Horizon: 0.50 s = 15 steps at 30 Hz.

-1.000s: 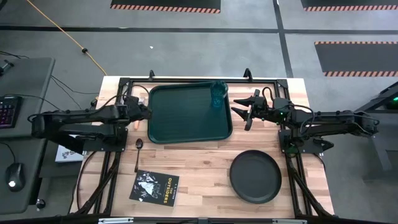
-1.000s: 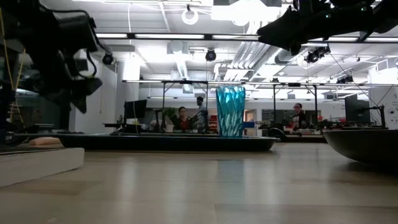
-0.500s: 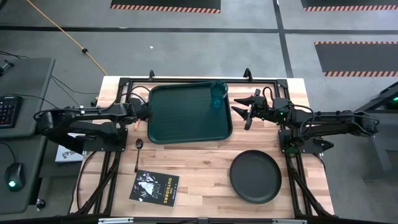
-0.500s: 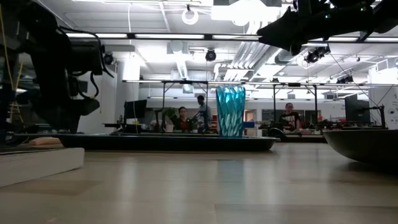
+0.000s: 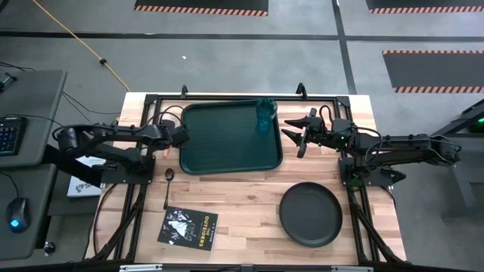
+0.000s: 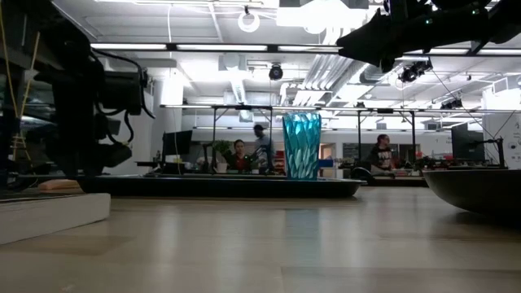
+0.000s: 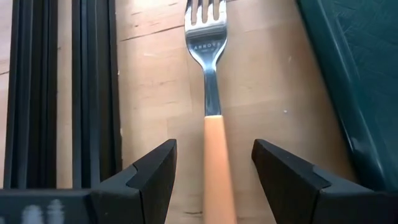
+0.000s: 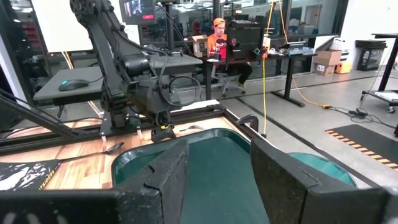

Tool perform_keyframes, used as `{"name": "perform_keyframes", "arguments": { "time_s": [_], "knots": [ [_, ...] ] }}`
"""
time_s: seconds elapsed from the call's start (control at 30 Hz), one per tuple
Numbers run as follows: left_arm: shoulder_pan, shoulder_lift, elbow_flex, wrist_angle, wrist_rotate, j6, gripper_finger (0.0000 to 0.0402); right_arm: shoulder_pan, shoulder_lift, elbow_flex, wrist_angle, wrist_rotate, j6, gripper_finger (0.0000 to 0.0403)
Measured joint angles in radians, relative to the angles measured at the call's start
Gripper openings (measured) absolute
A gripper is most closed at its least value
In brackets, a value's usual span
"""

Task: Pick and place plate/cup/fork/spoon on tray
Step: Put the orange fork on the left side of the black tray

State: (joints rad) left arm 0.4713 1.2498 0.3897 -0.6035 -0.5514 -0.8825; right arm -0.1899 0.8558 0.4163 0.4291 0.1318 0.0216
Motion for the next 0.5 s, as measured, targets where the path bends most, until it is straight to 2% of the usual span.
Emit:
{"name": "perform_keyframes", "arguments": {
  "time_s": [0.23,0.5],
  "knots": [
    [0.0,0.01,0.0,0.001,0.022,-0.01,0.0194,0.0,0.0,0.0,0.0,0.0,0.0,0.0165],
    [0.0,0.013,-0.001,0.004,0.048,-0.005,0.0099,0.0,0.0,0.0,0.0,0.0,0.0,0.0165]
  ]
}}
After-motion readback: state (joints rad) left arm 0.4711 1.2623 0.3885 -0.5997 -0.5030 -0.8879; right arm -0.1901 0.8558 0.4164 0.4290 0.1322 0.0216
